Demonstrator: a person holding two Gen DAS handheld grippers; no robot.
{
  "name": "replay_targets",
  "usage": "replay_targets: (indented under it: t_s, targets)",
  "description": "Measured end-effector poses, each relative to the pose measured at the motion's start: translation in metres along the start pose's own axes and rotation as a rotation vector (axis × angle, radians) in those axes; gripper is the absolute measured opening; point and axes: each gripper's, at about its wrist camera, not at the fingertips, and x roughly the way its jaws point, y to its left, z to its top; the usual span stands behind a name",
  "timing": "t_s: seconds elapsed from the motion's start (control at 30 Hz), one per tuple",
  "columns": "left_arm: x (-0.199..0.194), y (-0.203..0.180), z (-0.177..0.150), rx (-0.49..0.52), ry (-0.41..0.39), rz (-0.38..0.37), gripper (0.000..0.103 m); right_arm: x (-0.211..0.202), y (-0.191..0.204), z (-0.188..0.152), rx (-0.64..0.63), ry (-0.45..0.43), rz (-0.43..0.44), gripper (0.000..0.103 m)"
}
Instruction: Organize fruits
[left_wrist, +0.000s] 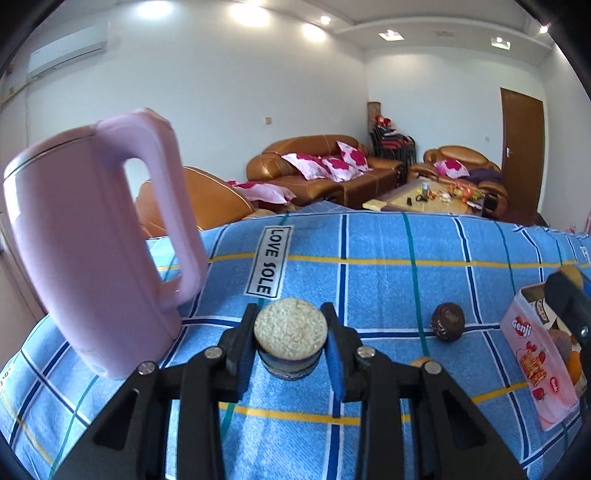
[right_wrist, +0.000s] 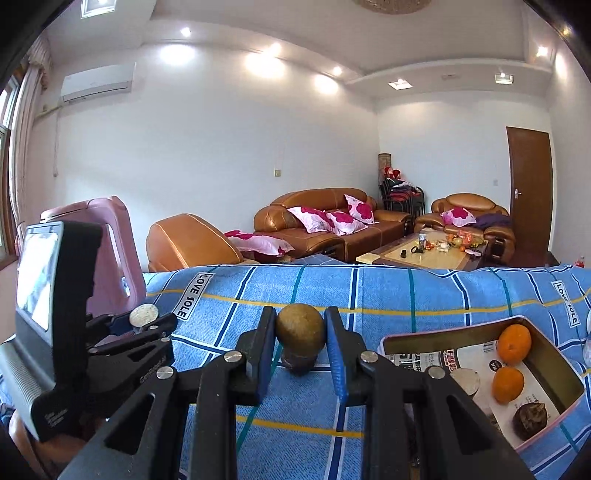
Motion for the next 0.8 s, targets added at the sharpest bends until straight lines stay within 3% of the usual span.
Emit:
replay_targets:
  t_s: [0.8]
  targets:
    - [-0.025,-0.009,-0.017,-0.028,0.001,-0.032,0.035,-0.015,0.005,-0.004,-0.034,-0.008,-0.048,0.029]
